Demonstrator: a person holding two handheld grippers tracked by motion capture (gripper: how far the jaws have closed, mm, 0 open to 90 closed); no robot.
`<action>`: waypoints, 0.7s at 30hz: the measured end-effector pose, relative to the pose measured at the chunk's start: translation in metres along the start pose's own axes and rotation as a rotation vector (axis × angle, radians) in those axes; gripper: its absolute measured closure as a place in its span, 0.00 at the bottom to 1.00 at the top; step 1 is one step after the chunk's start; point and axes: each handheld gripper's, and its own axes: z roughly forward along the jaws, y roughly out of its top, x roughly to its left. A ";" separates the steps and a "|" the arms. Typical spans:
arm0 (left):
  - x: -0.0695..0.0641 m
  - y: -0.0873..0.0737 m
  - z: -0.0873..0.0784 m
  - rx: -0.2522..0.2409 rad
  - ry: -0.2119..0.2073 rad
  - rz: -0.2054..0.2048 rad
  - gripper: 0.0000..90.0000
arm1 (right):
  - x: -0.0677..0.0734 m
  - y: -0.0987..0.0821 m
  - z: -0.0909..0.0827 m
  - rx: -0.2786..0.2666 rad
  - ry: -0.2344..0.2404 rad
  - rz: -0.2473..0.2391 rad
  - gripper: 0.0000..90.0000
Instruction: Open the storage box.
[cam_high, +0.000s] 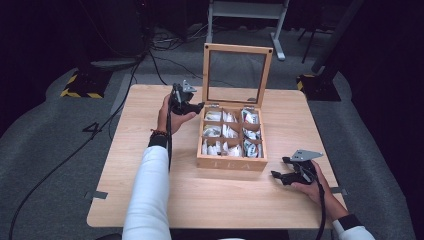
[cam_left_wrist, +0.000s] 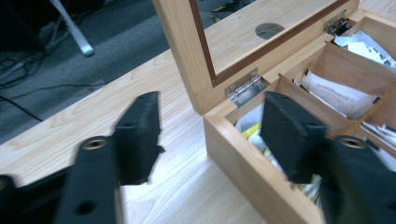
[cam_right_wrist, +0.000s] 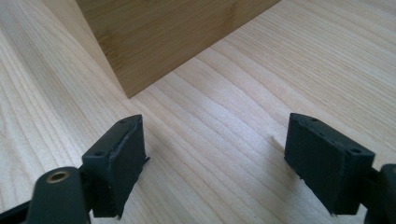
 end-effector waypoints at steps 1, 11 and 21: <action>-0.001 -0.001 -0.004 0.008 0.001 0.009 0.41 | 0.000 0.000 0.000 0.000 0.001 -0.001 0.23; -0.013 -0.017 -0.033 0.038 -0.009 0.053 0.25 | -0.001 0.001 -0.002 0.015 -0.003 0.004 0.24; -0.024 -0.043 -0.067 0.045 -0.010 0.111 0.20 | -0.003 0.004 -0.012 0.009 0.026 0.024 0.35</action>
